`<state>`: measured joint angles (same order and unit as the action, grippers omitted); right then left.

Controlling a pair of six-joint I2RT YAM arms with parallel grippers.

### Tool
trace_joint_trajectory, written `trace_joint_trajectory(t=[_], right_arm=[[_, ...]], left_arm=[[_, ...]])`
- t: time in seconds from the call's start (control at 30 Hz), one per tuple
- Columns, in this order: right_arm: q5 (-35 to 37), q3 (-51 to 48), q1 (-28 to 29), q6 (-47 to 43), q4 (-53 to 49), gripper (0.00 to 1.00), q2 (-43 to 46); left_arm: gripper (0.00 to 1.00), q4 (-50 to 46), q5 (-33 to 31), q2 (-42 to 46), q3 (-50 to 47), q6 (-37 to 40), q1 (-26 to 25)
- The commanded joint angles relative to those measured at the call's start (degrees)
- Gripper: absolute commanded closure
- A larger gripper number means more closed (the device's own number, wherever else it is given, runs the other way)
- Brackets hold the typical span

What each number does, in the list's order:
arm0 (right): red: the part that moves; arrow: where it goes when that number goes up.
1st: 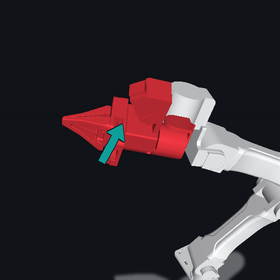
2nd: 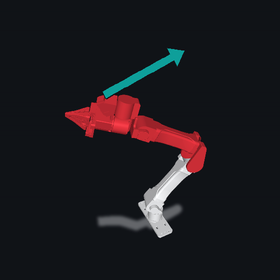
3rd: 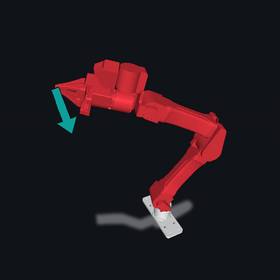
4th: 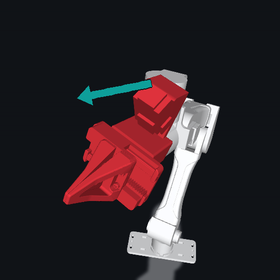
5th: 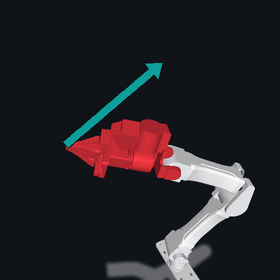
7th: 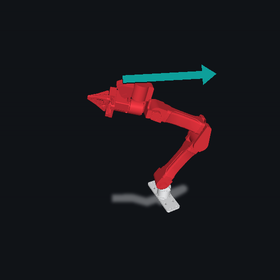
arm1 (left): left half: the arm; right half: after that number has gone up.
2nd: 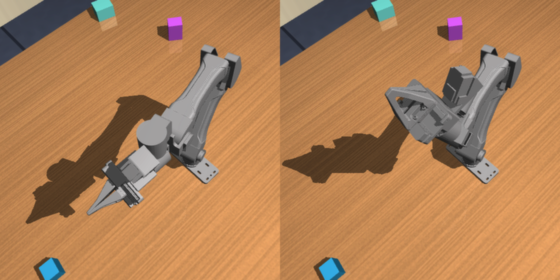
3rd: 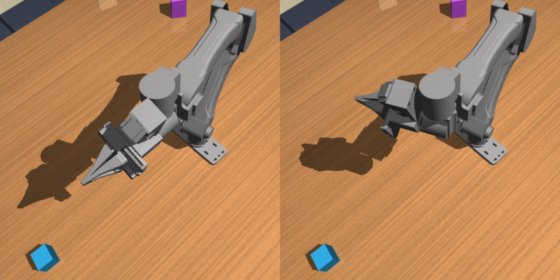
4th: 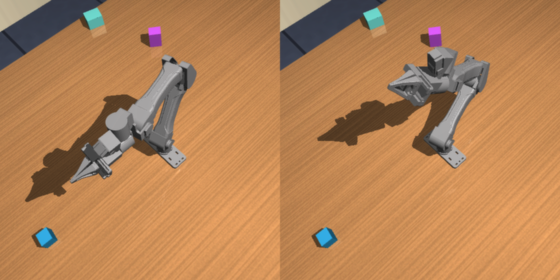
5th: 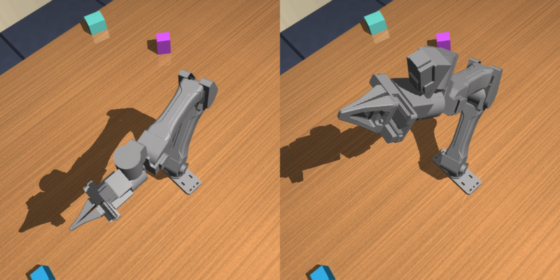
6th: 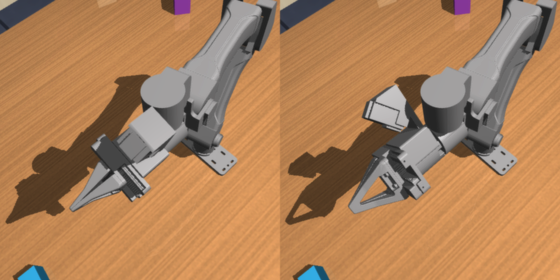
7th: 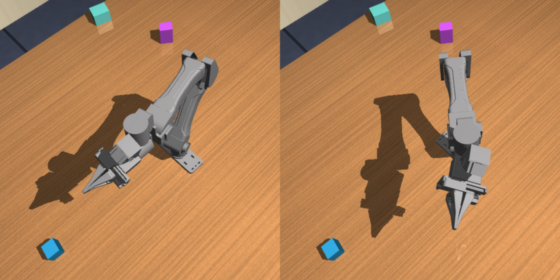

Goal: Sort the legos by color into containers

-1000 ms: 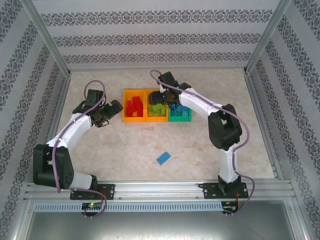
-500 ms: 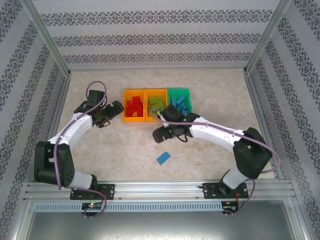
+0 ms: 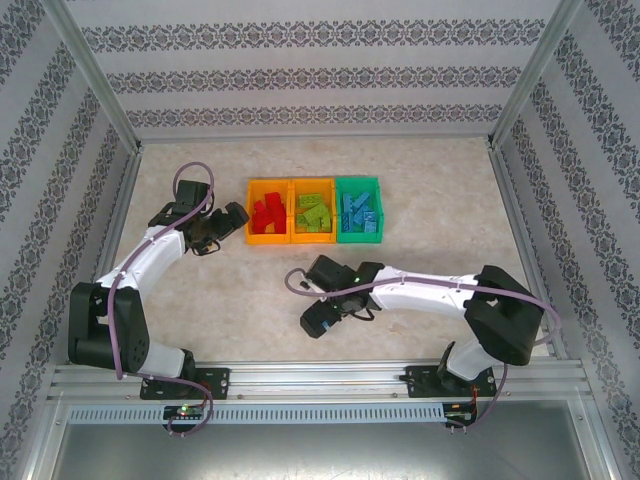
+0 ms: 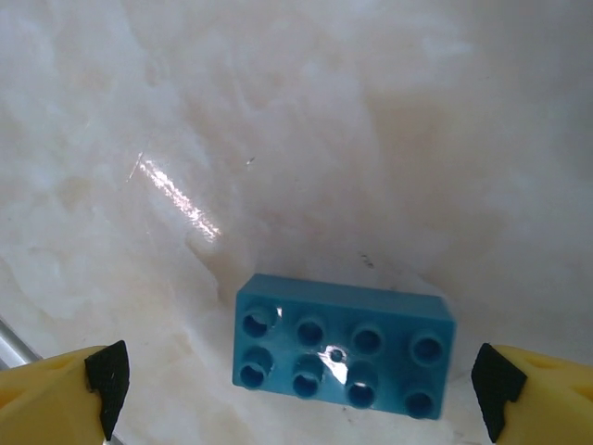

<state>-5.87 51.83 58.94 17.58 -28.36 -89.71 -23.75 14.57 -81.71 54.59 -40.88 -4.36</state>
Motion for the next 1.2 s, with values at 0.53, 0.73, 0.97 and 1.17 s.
trace_joint_trajectory(t=[0.53, 0.73, 0.97, 1.17], right_arm=[[10.1, 2.4, 1.4, -0.1, -5.3, 0.28, -7.0], [9.7, 1.4, -4.3, 0.5, -0.1, 0.32, 2.4], [5.1, 3.1, -19.1, 2.1, 9.9, 0.34, 8.9], [3.5, 16.0, -29.2, 0.3, 4.6, 0.34, -0.8]], left_arm=[[0.0, 0.7, -0.9, 0.7, -1.0, 1.1, 0.7], [0.0, 0.7, -1.1, 0.8, -1.1, 1.1, 0.8], [0.0, 0.5, -1.2, 1.2, -1.1, 1.4, 0.8], [0.0, 0.1, -1.7, 1.3, -1.1, 1.8, 0.8]])
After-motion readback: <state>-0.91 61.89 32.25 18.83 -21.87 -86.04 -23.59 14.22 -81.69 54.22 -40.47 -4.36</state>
